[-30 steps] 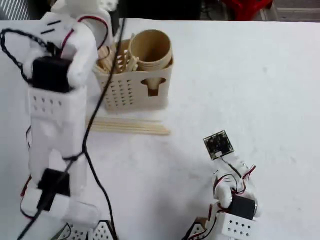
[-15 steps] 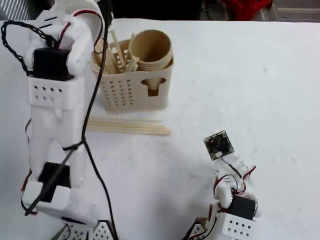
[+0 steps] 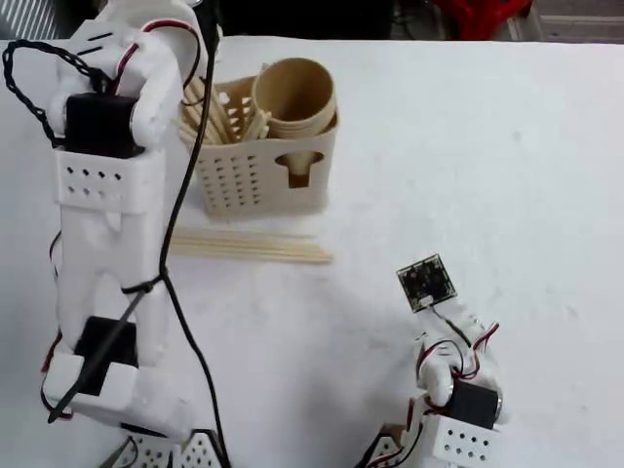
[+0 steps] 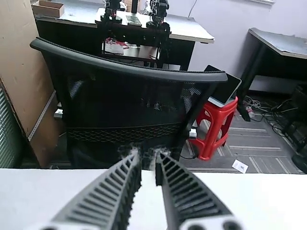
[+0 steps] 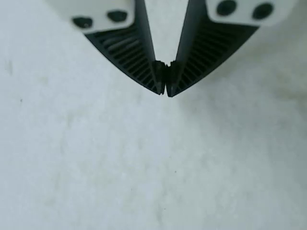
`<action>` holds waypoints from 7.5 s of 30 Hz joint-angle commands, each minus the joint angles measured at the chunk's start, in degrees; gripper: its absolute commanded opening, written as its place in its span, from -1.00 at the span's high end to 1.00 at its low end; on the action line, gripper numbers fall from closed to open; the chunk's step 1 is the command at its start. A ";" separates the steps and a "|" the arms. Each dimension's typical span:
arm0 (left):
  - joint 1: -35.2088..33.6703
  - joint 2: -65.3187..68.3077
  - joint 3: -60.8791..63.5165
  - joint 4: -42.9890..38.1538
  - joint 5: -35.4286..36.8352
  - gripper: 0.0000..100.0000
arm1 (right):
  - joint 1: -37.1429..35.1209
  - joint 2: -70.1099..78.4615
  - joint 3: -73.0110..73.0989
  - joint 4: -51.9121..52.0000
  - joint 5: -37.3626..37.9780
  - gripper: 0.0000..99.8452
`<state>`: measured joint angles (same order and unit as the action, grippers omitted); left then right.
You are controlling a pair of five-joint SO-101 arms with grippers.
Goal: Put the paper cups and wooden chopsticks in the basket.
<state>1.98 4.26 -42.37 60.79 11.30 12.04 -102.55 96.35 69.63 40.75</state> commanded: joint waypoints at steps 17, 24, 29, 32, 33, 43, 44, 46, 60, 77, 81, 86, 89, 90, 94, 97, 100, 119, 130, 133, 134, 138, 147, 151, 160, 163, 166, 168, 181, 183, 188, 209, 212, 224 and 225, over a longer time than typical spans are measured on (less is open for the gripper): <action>24.66 -11.82 3.52 41.49 -27.96 0.95 | 0.04 -0.40 0.53 0.22 0.18 0.96; 26.68 -12.97 36.84 29.71 -34.81 0.95 | 0.04 -0.40 0.53 0.22 0.18 0.96; 24.22 -11.12 57.14 11.08 -45.36 0.93 | 0.04 -0.40 0.53 0.22 0.18 0.96; 21.93 -6.55 60.92 4.92 -48.88 0.84 | 0.04 -0.40 0.53 0.22 0.18 0.96; 21.49 -4.26 60.75 3.96 -49.58 0.82 | 0.04 -0.40 0.53 0.22 0.18 0.96; 20.26 17.71 49.05 -2.29 -52.66 0.81 | 0.04 -0.40 0.53 0.22 0.18 0.96; 20.18 18.86 48.26 -2.29 -52.66 0.81 | 0.04 -0.40 0.53 0.22 0.18 0.96; 20.09 20.35 47.56 -2.29 -52.66 0.81 | 0.04 -0.40 0.53 0.22 0.18 0.96; 20.00 8.40 55.12 -1.14 -52.57 0.81 | 0.04 -0.40 0.53 0.22 0.18 0.96; 16.04 3.03 69.10 -27.34 -37.01 0.81 | 0.04 -0.40 0.53 0.22 0.18 0.96; 16.48 3.03 70.15 -27.16 -36.92 0.81 | 0.04 -0.40 0.53 0.22 0.18 0.96; 16.48 3.12 72.62 -27.16 -37.45 0.81 | 0.04 -0.40 0.53 0.22 0.18 0.96; 16.48 3.12 73.58 -27.16 -37.45 0.81 | 0.04 -0.40 0.53 0.22 0.18 0.96; 16.48 3.12 73.85 -27.16 -37.45 0.81 | 0.04 -0.40 0.53 0.22 0.18 0.96; 16.57 3.03 73.58 -23.65 -37.45 0.81 | 0.04 -0.40 0.53 0.22 0.18 0.96; 16.57 2.68 73.41 -19.34 -37.45 0.81 | 0.04 -0.40 0.53 0.22 0.18 0.96; 16.57 2.51 73.41 -16.09 -37.45 0.81 | 0.04 -0.40 0.53 0.22 0.18 0.96; 16.04 1.27 71.91 -32.35 -30.95 0.81 | 0.04 -0.40 0.53 0.22 0.18 0.96; 16.31 10.95 62.42 -16.44 -31.38 0.81 | 0.04 -0.40 0.53 0.22 0.18 0.96; 17.27 10.86 63.03 -12.22 -33.14 0.81 | 0.04 -0.40 0.53 0.22 0.18 0.96; 17.71 10.86 63.03 -10.64 -34.29 0.81 | 0.04 -0.40 0.53 0.22 0.18 0.96; 19.38 8.75 64.62 -6.15 -35.87 0.84 | 0.04 -0.40 0.53 0.22 0.18 0.96; 21.76 -8.84 73.14 -4.40 -35.87 0.89 | 0.04 -0.40 0.53 0.22 0.18 0.96; 20.70 -18.42 71.74 1.49 -38.15 0.89 | 0.04 -0.40 0.53 0.22 0.18 0.96; 21.93 -25.10 82.29 8.62 -53.36 0.79 | 0.04 -0.40 0.53 0.22 0.18 0.96; 22.20 -25.01 87.56 4.31 -55.91 0.78 | 0.04 -0.40 0.53 0.22 0.18 0.96; 21.93 -24.92 90.20 0.35 -56.53 0.78 | 0.04 -0.40 0.53 0.22 0.18 0.96; 21.93 -24.84 91.25 -1.41 -57.93 0.78 | 0.04 -0.40 0.53 0.22 0.18 0.96; 21.93 -5.32 80.09 -3.96 -58.37 0.78 | 0.04 -0.40 0.53 0.22 0.18 0.96; 21.93 -3.65 79.03 -3.96 -58.37 0.78 | 0.04 -0.40 0.53 0.22 0.18 0.96; 21.85 -1.01 76.66 -4.04 -58.37 0.78 | 0.04 -0.40 0.53 0.22 0.18 0.96; 20.26 5.67 69.63 -1.93 -56.26 0.77 | 0.04 -0.40 0.53 0.22 0.18 0.96; 19.21 7.78 66.99 -1.41 -56.09 0.77 | 0.04 -0.40 0.53 0.22 0.18 0.96; 20.53 9.98 64.44 3.96 -56.09 0.88 | 0.04 -0.40 0.53 0.22 0.18 0.96; 20.97 9.98 64.44 4.75 -56.09 0.90 | 0.04 -0.40 0.53 0.22 0.18 0.96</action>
<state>22.11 13.85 22.51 62.73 -45.85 12.04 -102.55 96.35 69.63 40.75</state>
